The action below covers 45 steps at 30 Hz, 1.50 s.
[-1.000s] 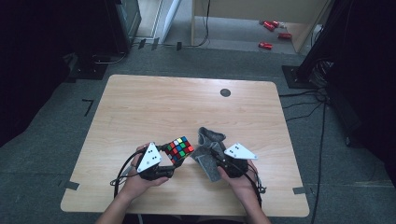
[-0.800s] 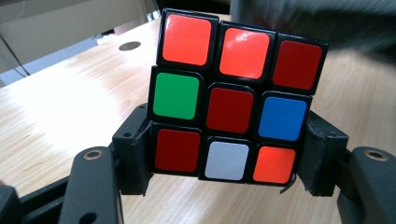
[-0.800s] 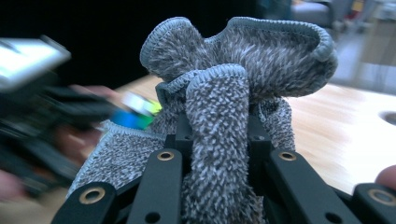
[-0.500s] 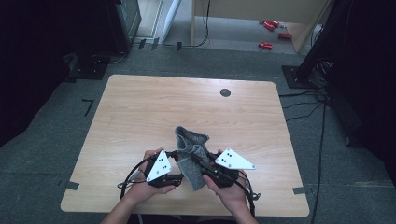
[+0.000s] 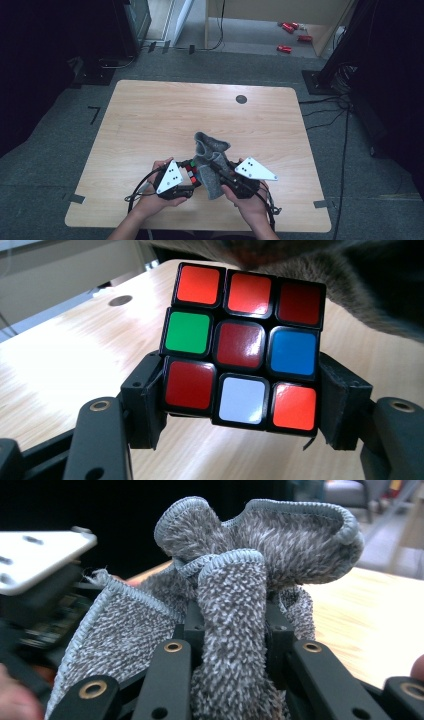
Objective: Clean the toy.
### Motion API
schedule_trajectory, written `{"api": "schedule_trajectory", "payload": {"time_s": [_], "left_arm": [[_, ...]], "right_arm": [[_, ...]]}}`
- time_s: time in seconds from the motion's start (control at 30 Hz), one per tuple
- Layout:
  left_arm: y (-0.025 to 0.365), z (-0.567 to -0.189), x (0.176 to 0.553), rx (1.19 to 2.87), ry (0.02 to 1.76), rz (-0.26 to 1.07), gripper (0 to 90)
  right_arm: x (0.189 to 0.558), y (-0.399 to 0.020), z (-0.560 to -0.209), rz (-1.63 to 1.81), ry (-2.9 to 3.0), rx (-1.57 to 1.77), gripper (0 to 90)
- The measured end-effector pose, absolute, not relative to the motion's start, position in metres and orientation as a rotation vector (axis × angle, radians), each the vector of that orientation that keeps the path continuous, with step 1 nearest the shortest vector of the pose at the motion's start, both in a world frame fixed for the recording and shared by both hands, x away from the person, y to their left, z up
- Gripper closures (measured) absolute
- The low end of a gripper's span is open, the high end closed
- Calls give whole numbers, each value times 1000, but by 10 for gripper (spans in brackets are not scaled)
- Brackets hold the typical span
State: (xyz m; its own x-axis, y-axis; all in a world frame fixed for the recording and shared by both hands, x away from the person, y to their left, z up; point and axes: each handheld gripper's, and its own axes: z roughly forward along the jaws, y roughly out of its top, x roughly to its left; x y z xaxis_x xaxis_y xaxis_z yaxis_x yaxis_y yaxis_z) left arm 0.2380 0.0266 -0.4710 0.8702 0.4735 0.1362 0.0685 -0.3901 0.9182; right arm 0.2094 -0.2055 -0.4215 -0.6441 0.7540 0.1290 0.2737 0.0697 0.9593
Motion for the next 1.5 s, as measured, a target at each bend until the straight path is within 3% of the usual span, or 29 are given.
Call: {"api": "schedule_trajectory", "payload": {"time_s": [0.43, 0.77, 1.13, 1.37, 1.5], "left_arm": [[36, -460, 237, 1853, 397, 439, 343], [37, -461, 236, 1854, 377, 445, 344], [48, -451, 237, 1774, 386, 415, 345], [43, -454, 237, 1798, 376, 416, 345], [45, -450, 235, 1775, 375, 404, 345]], "right_arm": [[224, -215, -443, 1522, 1982, 1134, 727], [209, -210, -419, 1680, 1911, 1027, 723], [227, -218, -446, 1559, 1959, 1195, 717], [214, -216, -423, 1714, 1898, 1088, 712], [216, -211, -431, 1669, 1924, 1072, 713]]}}
